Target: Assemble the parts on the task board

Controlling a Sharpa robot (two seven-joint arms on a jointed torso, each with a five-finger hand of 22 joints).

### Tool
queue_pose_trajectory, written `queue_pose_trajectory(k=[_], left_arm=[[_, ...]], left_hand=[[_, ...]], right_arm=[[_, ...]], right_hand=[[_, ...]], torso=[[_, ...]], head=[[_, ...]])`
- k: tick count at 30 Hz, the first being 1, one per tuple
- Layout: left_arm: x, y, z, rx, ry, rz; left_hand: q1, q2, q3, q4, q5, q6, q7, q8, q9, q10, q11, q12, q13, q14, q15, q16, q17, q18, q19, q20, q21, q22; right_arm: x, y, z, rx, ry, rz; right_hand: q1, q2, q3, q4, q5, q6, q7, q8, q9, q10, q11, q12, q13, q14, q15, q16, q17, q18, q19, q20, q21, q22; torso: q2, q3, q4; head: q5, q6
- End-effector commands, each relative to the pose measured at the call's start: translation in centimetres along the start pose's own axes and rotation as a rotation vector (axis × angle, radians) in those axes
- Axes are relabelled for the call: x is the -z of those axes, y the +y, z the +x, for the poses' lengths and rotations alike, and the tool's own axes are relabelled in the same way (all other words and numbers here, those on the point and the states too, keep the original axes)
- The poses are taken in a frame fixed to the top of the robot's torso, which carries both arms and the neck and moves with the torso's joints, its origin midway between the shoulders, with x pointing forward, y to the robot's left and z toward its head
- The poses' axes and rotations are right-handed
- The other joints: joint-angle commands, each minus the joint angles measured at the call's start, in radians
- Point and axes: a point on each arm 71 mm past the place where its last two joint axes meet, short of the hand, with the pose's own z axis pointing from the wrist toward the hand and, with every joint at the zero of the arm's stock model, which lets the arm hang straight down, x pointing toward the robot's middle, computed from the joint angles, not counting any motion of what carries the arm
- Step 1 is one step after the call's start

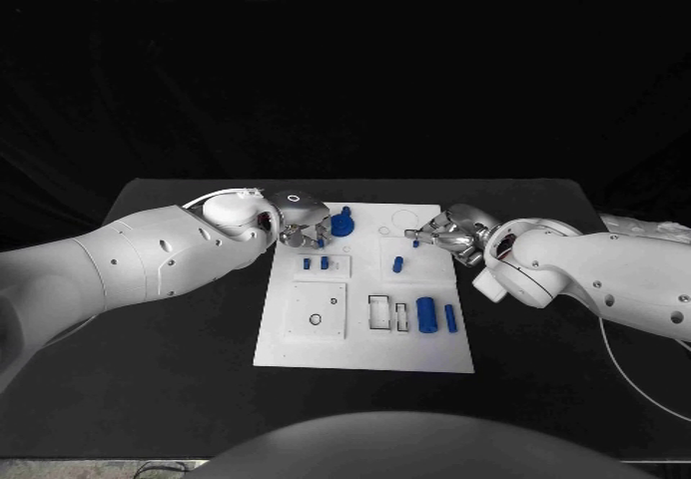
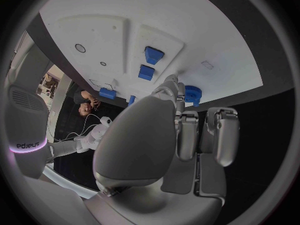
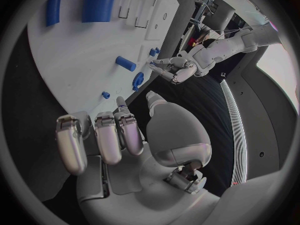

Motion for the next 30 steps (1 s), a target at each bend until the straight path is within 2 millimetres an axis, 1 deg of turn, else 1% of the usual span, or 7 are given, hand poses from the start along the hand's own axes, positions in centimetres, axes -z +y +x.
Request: queue_pose_trajectory(k=[1,7,16,21,22,25,30], left_arm=[[-0.11,-0.16,0.10,-0.001,0.014,0.009],[-0.17,-0.21,0.12,0.000,0.015,0.009],[-0.28,-0.30,0.15,0.002,0.023,0.010],[-0.37,-0.34,0.13,0.001,0.023,0.009],[-0.40,-0.35,0.13,0.001,0.023,0.009],[-0.46,-0.39,0.17,-0.002,0.030,0.009],[-0.49,-0.41,0.20,-0.006,0.035,0.008]], left_hand=[[0.007,0.000,0.005,-0.002,0.004,-0.005,-0.004,0.000,0.001,-0.004,-0.004,-0.001,0.001,0.102,-0.001,0.002,0.263,-0.008,0.103,-0.005,0.002,0.263],[0.007,-0.001,0.006,-0.002,0.004,-0.006,-0.004,-0.001,0.000,-0.006,-0.004,-0.001,0.001,0.102,-0.001,0.002,0.263,-0.008,0.103,-0.006,0.002,0.263],[0.008,-0.002,0.006,-0.002,0.004,-0.006,-0.005,-0.002,0.000,-0.007,-0.004,-0.001,0.001,0.102,-0.001,0.002,0.263,-0.008,0.103,-0.006,0.002,0.263],[0.008,-0.003,0.008,-0.002,0.004,-0.009,-0.006,-0.004,-0.001,-0.010,-0.004,-0.001,0.001,0.102,-0.001,0.002,0.263,-0.008,0.103,-0.006,0.002,0.263],[0.008,-0.004,0.008,-0.002,0.004,-0.009,-0.007,-0.005,-0.001,-0.012,-0.004,-0.001,0.001,0.102,-0.001,0.002,0.263,-0.007,0.101,-0.006,0.000,0.263],[0.010,-0.005,0.011,-0.003,0.004,-0.012,-0.008,-0.008,-0.002,-0.017,-0.005,-0.001,0.001,0.102,-0.002,0.002,0.263,0.003,0.067,-0.007,-0.033,0.249],[0.010,-0.007,0.012,-0.003,0.004,-0.013,-0.010,-0.009,-0.002,-0.020,-0.007,0.000,0.001,0.102,-0.003,0.002,0.263,0.005,0.060,-0.007,-0.039,0.247]], right_arm=[[0.00,-0.01,0.17,0.007,0.018,0.001],[0.02,0.02,0.19,0.007,0.020,0.000],[0.04,0.02,0.21,0.007,0.022,-0.001],[0.06,-0.02,0.19,0.007,0.022,0.001],[0.06,-0.02,0.19,0.007,0.022,0.001],[0.07,-0.01,0.20,0.007,0.022,0.002],[0.07,-0.02,0.19,0.007,0.022,0.002]], right_hand=[[0.000,0.008,-0.006,0.001,0.006,0.008,0.023,0.006,0.001,0.105,0.009,0.007,0.263,0.106,0.004,0.006,0.263,-0.014,0.103,0.006,0.005,0.263],[0.001,0.008,-0.007,0.001,0.005,0.008,0.023,0.006,0.001,0.105,0.009,0.007,0.263,0.106,0.004,0.006,0.263,-0.014,0.103,0.006,0.005,0.263],[0.001,0.008,-0.007,0.001,0.005,0.008,0.023,0.006,0.001,0.105,0.009,0.007,0.263,0.106,0.004,0.006,0.263,-0.014,0.103,0.006,0.005,0.263],[0.001,0.008,-0.007,0.001,0.005,0.008,0.023,0.006,0.001,0.105,0.009,0.007,0.263,0.106,0.004,0.006,0.263,-0.014,0.103,0.006,0.005,0.263],[0.001,0.008,-0.007,0.001,0.005,0.008,0.023,0.006,0.001,0.105,0.009,0.007,0.263,0.106,0.004,0.006,0.263,-0.014,0.103,0.006,0.005,0.263],[0.001,0.008,-0.007,0.001,0.005,0.008,0.023,0.006,0.001,0.105,0.009,0.007,0.263,0.106,0.004,0.006,0.263,-0.014,0.103,0.006,0.005,0.263],[0.001,0.008,-0.007,0.001,0.005,0.008,0.023,0.006,0.001,0.105,0.009,0.007,0.263,0.106,0.004,0.006,0.263,-0.014,0.103,0.006,0.005,0.263]], torso=[[0.000,0.0001,0.0004],[0.001,0.0004,0.0008],[0.001,0.0004,-0.0008],[0.001,-0.0002,-0.0002],[0.001,-0.0003,-0.0002],[0.000,-0.0004,0.0001],[0.000,-0.0006,0.0003]], head=[[-0.001,0.001],[0.001,0.001],[0.002,0.000],[0.000,0.000],[-0.001,0.000],[-0.001,0.000],[-0.002,-0.001]])
